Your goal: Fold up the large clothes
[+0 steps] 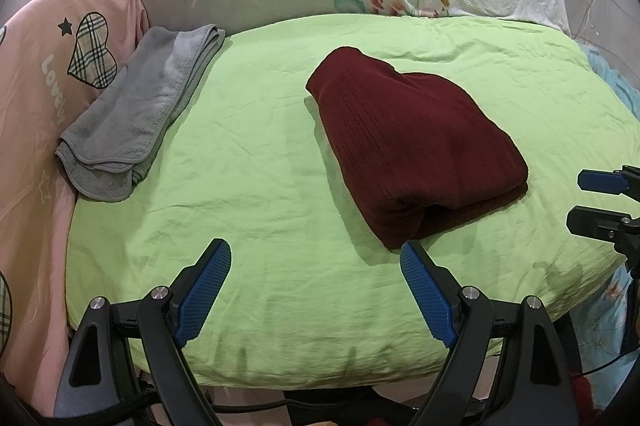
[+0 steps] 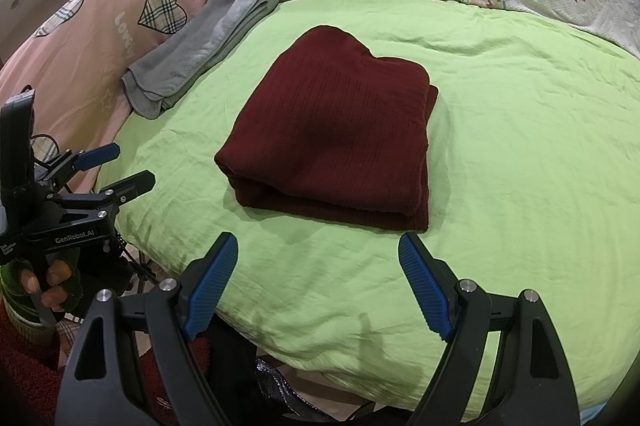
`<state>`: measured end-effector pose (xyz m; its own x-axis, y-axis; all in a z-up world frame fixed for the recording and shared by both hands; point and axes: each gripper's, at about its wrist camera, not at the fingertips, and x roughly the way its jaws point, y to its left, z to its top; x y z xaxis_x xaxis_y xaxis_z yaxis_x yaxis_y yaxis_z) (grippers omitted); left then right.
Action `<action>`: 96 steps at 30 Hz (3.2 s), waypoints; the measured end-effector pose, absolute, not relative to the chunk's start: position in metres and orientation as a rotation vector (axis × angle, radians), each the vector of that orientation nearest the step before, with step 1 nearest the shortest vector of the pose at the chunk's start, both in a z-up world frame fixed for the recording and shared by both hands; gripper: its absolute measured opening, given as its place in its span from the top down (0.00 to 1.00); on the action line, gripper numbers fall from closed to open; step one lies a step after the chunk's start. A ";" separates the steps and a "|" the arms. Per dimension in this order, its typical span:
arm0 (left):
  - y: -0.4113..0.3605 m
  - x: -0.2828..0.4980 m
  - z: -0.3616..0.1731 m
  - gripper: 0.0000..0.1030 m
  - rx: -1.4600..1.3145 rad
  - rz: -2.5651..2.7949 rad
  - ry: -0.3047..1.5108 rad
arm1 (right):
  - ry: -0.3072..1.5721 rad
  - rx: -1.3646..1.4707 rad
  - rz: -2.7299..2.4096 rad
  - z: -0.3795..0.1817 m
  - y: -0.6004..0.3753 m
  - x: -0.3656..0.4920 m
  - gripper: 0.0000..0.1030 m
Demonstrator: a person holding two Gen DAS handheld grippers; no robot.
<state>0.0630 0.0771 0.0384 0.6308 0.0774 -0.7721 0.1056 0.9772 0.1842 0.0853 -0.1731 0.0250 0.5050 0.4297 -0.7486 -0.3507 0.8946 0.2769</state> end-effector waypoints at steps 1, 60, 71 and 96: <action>0.077 0.063 0.038 0.16 0.221 -0.018 0.890 | 0.929 0.093 0.473 0.025 -0.173 0.086 0.20; 0.071 0.071 0.036 0.16 0.227 -0.033 0.895 | 0.928 0.094 0.485 0.026 -0.178 0.099 0.20; 0.070 0.077 0.039 0.16 0.235 -0.036 0.887 | 0.924 0.089 0.485 0.028 -0.178 0.105 0.20; 0.063 0.100 0.041 0.15 0.232 -0.036 0.889 | 0.914 0.119 0.483 0.030 -0.186 0.136 0.20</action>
<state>0.0997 0.0632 0.0412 0.6314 0.0649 -0.7727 0.1270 0.9744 0.1857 0.1363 -0.1856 0.0296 0.5122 0.4500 -0.7315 -0.3506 0.8871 0.3002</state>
